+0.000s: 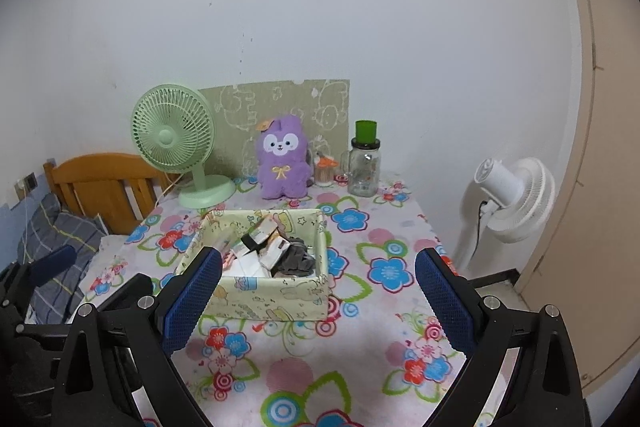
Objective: Organize soft objects
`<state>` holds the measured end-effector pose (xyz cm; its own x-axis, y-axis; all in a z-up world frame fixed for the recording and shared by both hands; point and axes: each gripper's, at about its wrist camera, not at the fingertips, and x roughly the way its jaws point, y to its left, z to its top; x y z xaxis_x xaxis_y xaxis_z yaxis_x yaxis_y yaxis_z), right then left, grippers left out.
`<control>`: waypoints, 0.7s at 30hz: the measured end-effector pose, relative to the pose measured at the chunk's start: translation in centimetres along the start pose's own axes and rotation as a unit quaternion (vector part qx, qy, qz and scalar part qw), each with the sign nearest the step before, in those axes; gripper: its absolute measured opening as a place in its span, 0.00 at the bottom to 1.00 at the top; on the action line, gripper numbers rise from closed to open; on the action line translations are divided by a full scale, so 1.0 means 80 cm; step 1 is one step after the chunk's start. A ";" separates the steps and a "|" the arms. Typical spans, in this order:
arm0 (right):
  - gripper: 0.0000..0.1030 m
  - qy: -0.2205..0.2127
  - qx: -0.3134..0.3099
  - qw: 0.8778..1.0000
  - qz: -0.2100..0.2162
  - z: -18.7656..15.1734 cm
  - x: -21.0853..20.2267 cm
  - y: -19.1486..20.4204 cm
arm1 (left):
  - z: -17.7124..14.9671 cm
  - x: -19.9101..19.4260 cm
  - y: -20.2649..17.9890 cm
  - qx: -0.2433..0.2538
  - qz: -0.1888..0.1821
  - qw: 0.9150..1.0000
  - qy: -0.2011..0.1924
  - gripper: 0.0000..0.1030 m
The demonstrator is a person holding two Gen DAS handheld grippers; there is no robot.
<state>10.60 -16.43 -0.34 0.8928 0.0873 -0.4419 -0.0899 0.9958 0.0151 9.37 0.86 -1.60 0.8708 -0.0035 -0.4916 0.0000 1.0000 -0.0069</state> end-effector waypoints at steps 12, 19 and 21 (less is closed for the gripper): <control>0.96 -0.027 0.008 0.999 -0.018 -0.019 -0.059 -0.016 | -0.012 -0.053 0.001 0.002 0.011 0.999 -0.037 1.00; 0.96 -0.031 0.016 0.999 -0.018 -0.027 -0.074 -0.022 | -0.020 -0.064 -0.004 0.002 0.000 0.999 -0.038 1.00; 0.96 -0.030 0.017 0.999 -0.016 -0.028 -0.076 -0.023 | -0.022 -0.066 -0.007 0.005 0.000 0.999 -0.039 1.00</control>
<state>4.37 -18.89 0.27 0.9203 0.0550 -0.3874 -0.0456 0.9984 0.0333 3.91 0.34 -0.52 0.9065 -0.0024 -0.4221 0.0040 1.0000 0.0030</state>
